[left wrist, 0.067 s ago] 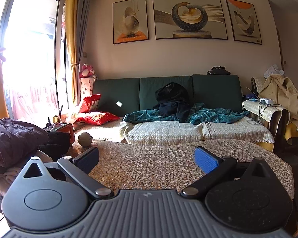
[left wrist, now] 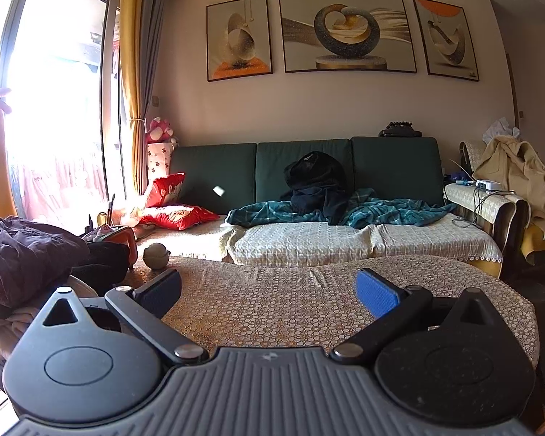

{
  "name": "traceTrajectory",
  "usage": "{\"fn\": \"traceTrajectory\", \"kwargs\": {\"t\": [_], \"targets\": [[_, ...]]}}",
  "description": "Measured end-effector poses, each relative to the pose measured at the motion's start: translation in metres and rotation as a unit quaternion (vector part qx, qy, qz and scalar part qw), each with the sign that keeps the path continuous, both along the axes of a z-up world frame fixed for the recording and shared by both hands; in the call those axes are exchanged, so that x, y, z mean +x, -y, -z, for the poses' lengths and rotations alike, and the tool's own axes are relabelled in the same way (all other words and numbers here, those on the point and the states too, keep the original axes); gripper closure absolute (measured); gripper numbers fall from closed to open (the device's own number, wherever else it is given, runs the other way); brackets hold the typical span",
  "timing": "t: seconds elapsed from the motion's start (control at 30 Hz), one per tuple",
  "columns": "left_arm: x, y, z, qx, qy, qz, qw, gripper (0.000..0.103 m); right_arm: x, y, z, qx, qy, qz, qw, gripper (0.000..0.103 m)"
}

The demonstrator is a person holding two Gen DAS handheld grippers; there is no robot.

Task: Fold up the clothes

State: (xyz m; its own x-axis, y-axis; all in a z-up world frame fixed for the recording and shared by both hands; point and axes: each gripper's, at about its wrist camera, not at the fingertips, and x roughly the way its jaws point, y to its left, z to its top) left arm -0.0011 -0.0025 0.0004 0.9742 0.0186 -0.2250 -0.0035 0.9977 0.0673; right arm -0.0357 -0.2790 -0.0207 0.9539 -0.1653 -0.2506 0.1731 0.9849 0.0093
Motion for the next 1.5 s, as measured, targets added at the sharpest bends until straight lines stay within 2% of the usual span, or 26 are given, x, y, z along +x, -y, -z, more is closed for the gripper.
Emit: {"fn": "traceTrajectory", "kwargs": {"t": [0.3, 0.43, 0.57, 1.5], "targets": [[0.0, 0.002, -0.003, 0.001, 0.005, -0.001, 1.0, 0.0, -0.002, -0.001, 0.0, 0.001, 0.007, 0.002, 1.0, 0.0], [0.003, 0.005, -0.002, 0.001, 0.004, 0.0, 1.0, 0.0, 0.002, -0.005, -0.001, -0.024, 0.003, 0.001, 1.0, 0.0], [0.005, 0.003, -0.001, -0.006, -0.002, 0.002, 1.0, 0.0, 0.002, -0.001, -0.001, -0.013, 0.005, 0.003, 1.0, 0.0], [0.008, 0.011, -0.005, -0.002, -0.002, 0.02, 0.9998, 0.0, 0.001, 0.004, -0.012, -0.024, 0.011, 0.007, 1.0, 0.0]]}}
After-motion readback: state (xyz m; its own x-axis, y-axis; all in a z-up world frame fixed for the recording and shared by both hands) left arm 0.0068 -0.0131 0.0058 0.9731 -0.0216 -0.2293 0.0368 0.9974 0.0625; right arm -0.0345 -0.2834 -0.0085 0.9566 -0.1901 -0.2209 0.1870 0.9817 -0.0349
